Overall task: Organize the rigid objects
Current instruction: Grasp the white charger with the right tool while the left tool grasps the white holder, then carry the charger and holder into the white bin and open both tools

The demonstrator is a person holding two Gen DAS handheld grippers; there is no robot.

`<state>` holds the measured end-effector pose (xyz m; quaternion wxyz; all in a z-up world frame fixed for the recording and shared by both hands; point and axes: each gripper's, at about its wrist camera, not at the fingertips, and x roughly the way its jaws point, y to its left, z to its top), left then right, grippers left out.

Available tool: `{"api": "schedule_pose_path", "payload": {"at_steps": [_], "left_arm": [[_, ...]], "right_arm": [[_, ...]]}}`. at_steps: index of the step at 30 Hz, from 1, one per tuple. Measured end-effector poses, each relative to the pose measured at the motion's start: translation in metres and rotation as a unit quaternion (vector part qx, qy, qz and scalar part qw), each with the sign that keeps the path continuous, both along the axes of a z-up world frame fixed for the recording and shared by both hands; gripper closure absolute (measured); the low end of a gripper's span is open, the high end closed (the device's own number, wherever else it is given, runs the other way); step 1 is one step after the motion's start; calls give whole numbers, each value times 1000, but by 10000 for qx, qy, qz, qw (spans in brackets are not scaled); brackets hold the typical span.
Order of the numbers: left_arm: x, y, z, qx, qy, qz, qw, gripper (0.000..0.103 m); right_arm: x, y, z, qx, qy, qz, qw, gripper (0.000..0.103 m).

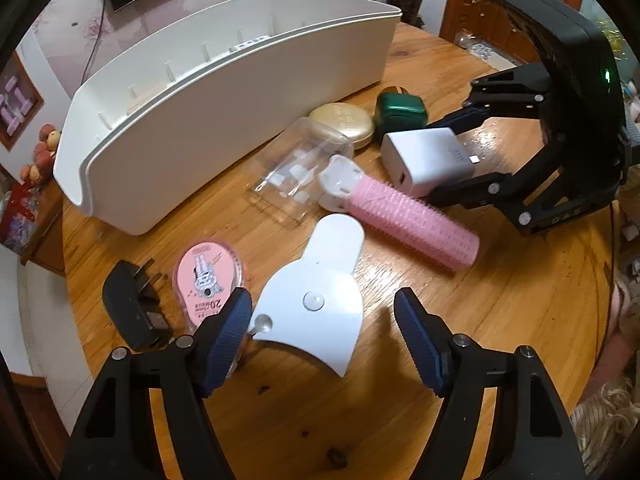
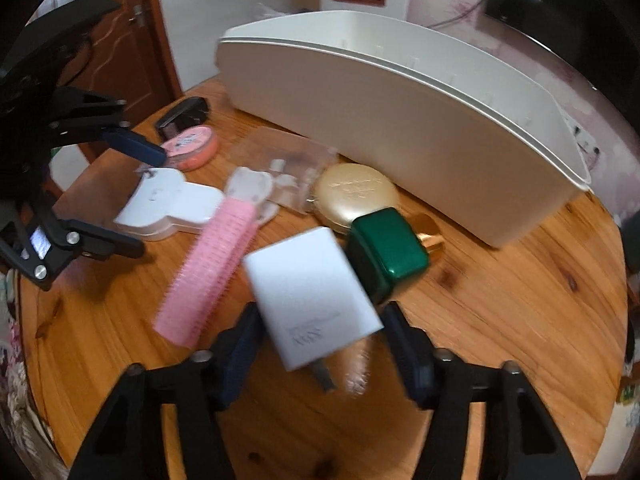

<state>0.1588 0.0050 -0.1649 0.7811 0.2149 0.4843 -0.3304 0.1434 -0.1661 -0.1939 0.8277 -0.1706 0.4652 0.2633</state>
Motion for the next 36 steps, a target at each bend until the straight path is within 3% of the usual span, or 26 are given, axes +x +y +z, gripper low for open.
{"api": "schedule_pose_path", "payload": {"at_steps": [12, 17, 20, 25, 36], "left_arm": [[11, -11, -14, 489, 266, -588, 9967, 27], [12, -8, -14, 411, 233, -571, 9973, 27], [8, -5, -14, 339, 223, -505, 9979, 34], [-6, 0, -13, 313, 219, -172, 9991, 44], [-37, 9, -15, 337, 300, 1043, 9935, 44]], "right_arm": [[-9, -9, 0, 38, 10, 109, 9999, 49], [-8, -8, -1, 45, 65, 166, 9998, 48], [-4, -6, -2, 105, 107, 151, 9998, 45], [1, 0, -3, 110, 85, 128, 9998, 46], [-20, -1, 1, -67, 104, -74, 9999, 48]]}}
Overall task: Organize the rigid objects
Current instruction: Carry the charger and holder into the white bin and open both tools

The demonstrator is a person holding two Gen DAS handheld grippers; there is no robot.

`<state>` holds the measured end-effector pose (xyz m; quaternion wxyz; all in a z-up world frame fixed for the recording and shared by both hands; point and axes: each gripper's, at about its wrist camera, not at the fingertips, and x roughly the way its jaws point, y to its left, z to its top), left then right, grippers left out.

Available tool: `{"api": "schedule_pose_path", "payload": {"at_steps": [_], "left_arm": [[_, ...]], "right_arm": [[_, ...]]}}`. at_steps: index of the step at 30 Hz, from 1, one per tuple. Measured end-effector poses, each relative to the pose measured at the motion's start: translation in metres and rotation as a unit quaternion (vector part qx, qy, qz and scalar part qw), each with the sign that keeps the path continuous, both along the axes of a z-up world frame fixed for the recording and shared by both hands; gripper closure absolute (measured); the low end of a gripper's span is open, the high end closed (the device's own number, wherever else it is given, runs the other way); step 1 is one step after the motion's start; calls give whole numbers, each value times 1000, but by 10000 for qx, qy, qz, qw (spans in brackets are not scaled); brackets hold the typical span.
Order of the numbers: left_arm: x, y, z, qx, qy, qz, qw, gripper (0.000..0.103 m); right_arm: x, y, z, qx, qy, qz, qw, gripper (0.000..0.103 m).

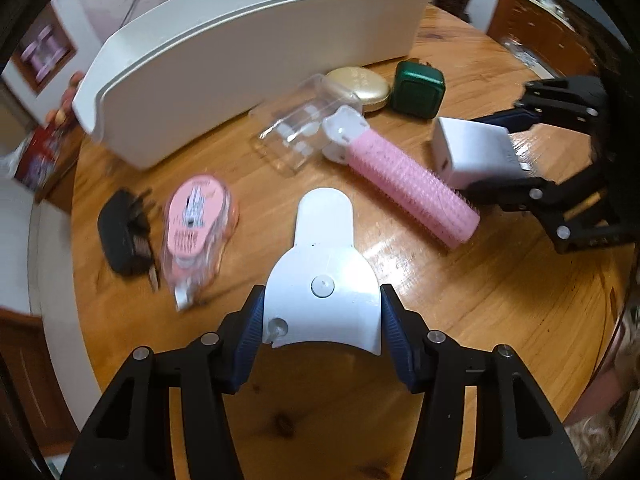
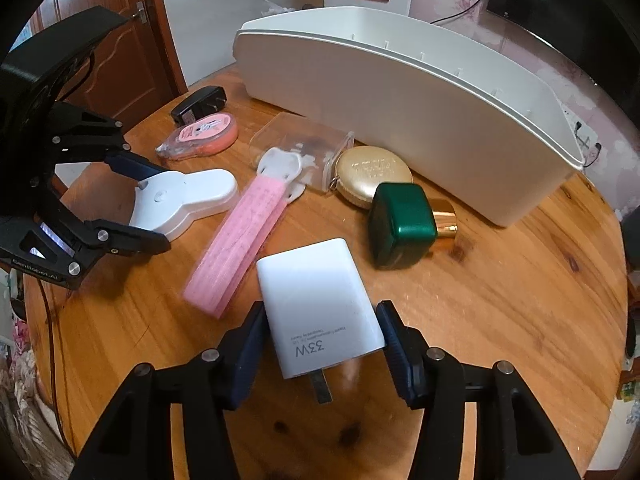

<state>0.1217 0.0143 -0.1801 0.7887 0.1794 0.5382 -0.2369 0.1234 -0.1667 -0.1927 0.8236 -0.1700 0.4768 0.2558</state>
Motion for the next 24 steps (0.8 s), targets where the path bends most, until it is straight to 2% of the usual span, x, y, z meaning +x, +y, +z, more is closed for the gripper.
{"api": "schedule_pose_path", "payload": {"at_steps": [6, 14, 17, 20, 24], "left_arm": [[-15, 11, 22, -145, -14, 448, 9989, 44], [-17, 18, 81, -501, -339, 728, 9955, 44], [-9, 9, 99, -524, -474, 762, 9946, 44], [8, 10, 129, -525, -691, 895, 9922, 44], [28, 10, 169, -571, -993, 1077, 9876, 44]], "right_arm": [[-18, -5, 15, -20, -94, -121, 9999, 53], [-30, -3, 47, -31, -300, -292, 9991, 54], [-31, -1, 62, 64, -336, -307, 9989, 54], [-28, -1, 91, 80, -572, -388, 9976, 54], [-15, -5, 145, 262, -944, -613, 9933, 54]]}}
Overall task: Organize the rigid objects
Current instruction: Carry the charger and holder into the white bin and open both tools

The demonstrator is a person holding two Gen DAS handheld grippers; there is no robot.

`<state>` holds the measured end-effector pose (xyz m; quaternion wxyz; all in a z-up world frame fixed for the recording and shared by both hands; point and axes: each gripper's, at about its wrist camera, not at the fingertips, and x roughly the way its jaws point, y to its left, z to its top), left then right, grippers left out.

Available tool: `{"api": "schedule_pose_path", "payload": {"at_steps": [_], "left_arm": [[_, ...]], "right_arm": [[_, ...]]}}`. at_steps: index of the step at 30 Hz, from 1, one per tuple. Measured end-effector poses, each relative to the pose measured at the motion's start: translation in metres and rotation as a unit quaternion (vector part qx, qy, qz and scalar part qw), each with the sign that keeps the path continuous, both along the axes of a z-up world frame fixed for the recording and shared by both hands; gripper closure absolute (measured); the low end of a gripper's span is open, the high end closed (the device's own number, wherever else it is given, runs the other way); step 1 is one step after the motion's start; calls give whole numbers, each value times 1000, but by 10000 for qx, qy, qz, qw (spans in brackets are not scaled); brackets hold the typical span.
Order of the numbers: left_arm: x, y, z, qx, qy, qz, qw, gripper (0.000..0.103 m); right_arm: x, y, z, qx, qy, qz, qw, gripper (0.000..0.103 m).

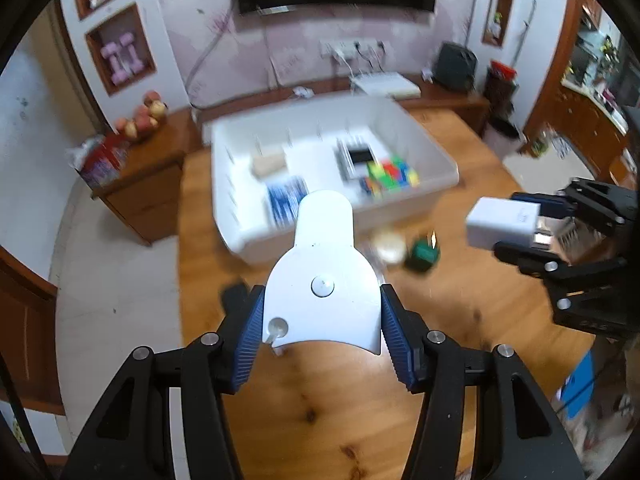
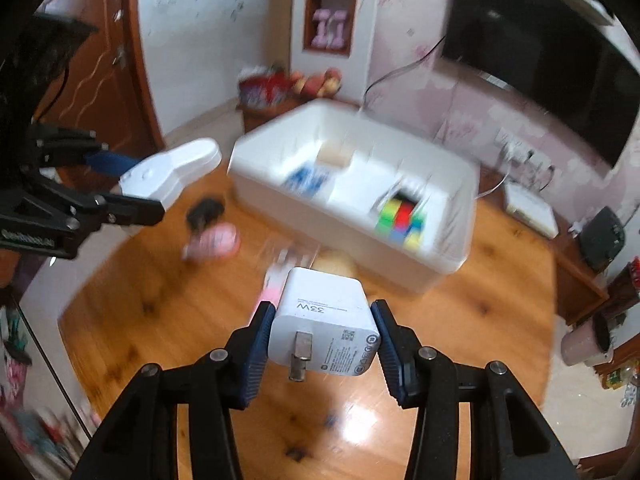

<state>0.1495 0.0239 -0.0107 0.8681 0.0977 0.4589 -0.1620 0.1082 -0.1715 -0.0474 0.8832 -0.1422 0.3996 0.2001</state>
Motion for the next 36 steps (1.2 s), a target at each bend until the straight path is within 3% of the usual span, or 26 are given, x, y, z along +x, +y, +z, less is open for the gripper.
{"api": "schedule_pose_path", "payload": {"at_steps": [7, 10, 13, 17, 22, 26, 31, 36], "left_arm": [[60, -5, 60, -16, -428, 415, 9982, 44], [91, -12, 67, 49, -469, 652, 9968, 44], [122, -21, 61, 51, -400, 813, 9959, 44], [157, -33, 35, -1, -206, 973, 9950, 44], [199, -43, -19, -105, 281, 1178, 9926, 44], [223, -48, -59, -172, 721, 1303, 9887, 44], [238, -56, -88, -171, 1014, 1337, 9857, 44], [244, -61, -103, -137, 1098, 1304, 9853, 44]], "right_arm": [[40, -3, 100, 281, -791, -486, 9953, 54], [70, 2, 130, 280, -970, -761, 9920, 54], [108, 3, 137, 282, -920, -1118, 9891, 54], [159, -6, 115, 418, -501, -1597, 9850, 54], [217, -26, 44, 654, 515, -2110, 9739, 54], [241, -40, -6, 688, 1123, -2349, 9631, 54], [255, -44, -45, 468, 1469, -2456, 9570, 54], [264, -43, -57, 504, 1622, -2461, 9543, 54]]}}
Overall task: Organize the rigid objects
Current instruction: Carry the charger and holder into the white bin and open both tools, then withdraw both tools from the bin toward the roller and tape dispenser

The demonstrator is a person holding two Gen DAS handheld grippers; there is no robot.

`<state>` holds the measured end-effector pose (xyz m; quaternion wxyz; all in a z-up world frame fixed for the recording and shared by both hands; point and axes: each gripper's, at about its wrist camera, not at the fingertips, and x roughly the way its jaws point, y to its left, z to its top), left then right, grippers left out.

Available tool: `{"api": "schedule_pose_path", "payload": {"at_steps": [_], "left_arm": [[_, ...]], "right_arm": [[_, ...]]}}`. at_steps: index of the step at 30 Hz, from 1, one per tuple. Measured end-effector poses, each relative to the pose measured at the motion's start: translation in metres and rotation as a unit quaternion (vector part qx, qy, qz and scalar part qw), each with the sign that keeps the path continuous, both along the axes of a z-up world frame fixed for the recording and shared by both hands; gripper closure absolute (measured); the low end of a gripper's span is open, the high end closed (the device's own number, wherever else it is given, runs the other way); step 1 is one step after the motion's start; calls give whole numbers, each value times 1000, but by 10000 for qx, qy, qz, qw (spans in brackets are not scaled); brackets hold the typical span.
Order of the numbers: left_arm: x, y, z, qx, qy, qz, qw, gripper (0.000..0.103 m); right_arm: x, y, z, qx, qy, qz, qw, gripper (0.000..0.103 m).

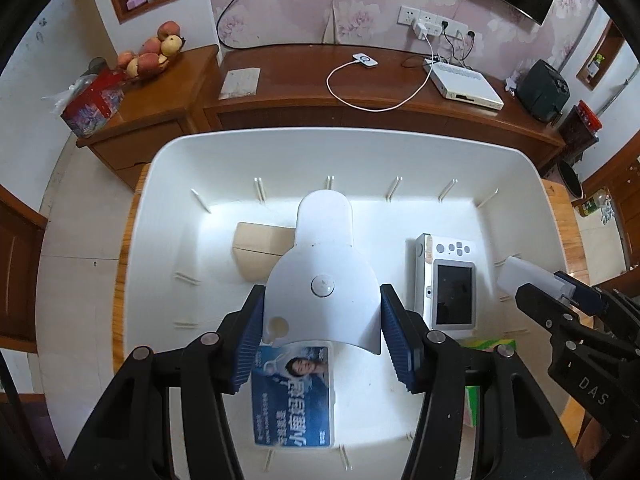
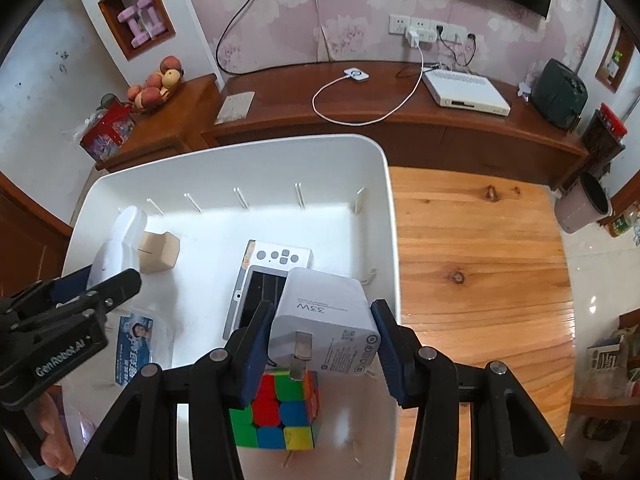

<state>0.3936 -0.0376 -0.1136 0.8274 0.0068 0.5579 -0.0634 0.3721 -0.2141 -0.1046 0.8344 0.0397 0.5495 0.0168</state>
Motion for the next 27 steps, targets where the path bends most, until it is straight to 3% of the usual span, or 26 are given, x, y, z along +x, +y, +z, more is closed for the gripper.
{"api": "schedule_pose_path", "payload": {"at_steps": [12, 15, 19, 27], "left_arm": [[5, -1, -21, 64, 177, -67, 9998, 44], [4, 0, -21, -55, 255, -84, 9996, 43], [1, 3, -11, -88, 181, 60, 9998, 40], [-23, 2, 25, -40, -131, -63, 9999, 25]], "right_arm": [[9, 21, -23, -671, 174, 122, 9975, 53], [5, 24, -22, -748, 144, 181, 9969, 46], [-1, 21, -9, -525, -14, 220, 9984, 38], [-27, 16, 24, -455, -317, 295, 9980, 38]]}}
